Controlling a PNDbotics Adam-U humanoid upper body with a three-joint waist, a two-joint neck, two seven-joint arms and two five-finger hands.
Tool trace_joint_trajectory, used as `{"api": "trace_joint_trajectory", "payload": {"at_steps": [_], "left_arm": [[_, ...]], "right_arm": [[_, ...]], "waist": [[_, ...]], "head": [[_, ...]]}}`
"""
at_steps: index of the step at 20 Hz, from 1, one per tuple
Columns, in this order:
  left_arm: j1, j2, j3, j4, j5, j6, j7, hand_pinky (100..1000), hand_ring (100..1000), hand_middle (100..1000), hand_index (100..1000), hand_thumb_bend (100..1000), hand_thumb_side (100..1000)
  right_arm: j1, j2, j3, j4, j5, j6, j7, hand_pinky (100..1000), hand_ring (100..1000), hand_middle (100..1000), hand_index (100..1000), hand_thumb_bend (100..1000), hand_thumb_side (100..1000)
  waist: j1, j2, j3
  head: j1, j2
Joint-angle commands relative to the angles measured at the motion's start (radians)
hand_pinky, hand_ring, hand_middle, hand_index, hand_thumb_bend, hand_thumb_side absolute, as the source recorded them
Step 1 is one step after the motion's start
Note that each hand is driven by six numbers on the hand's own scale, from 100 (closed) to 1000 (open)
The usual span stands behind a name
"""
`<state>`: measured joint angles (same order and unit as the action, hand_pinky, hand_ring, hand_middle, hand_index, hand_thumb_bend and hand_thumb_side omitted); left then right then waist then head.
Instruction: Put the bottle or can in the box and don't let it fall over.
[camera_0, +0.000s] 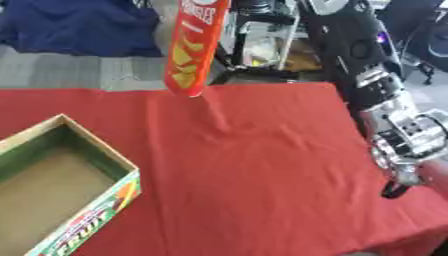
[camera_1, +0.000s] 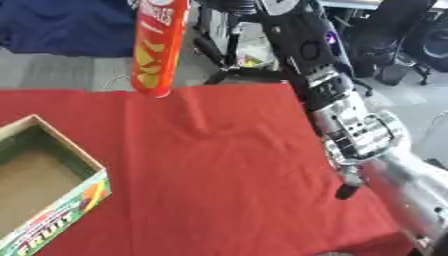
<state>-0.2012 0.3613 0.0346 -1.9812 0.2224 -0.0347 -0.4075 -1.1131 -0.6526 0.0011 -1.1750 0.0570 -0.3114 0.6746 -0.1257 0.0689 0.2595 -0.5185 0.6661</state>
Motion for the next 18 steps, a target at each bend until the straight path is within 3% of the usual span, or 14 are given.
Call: {"api": "trace_joint_trajectory", "payload": {"at_steps": [1,10,18], "left_arm": [[-0.012,0.025,0.004,-0.019,0.02,0.012,0.005,444,870,655,663,100,627],[-0.008,0.022,0.014,-0.019,0.043,0.044,0.032,447,871,657,664,100,632],[0.003,0.007,0.028,-0.019,0.038,0.075,0.056,445,872,658,663,100,638]], "right_arm": [[-0.031,0.015,0.005,-0.031,-0.036,0.005,0.017,206,100,100,136,100,122],[-0.015,0.118,0.032,-0.071,-0.101,0.023,0.031,202,100,100,137,100,131],[0.025,0.206,0.052,-0.128,-0.106,0.038,0.018,199,100,100,139,100,146]], "waist": [[0.005,-0.033,0.012],[-0.005,-0.1,0.089],[-0.008,-0.13,0.142]], "head": [[-0.016,0.026],[-0.058,0.096],[-0.084,0.104]]}}
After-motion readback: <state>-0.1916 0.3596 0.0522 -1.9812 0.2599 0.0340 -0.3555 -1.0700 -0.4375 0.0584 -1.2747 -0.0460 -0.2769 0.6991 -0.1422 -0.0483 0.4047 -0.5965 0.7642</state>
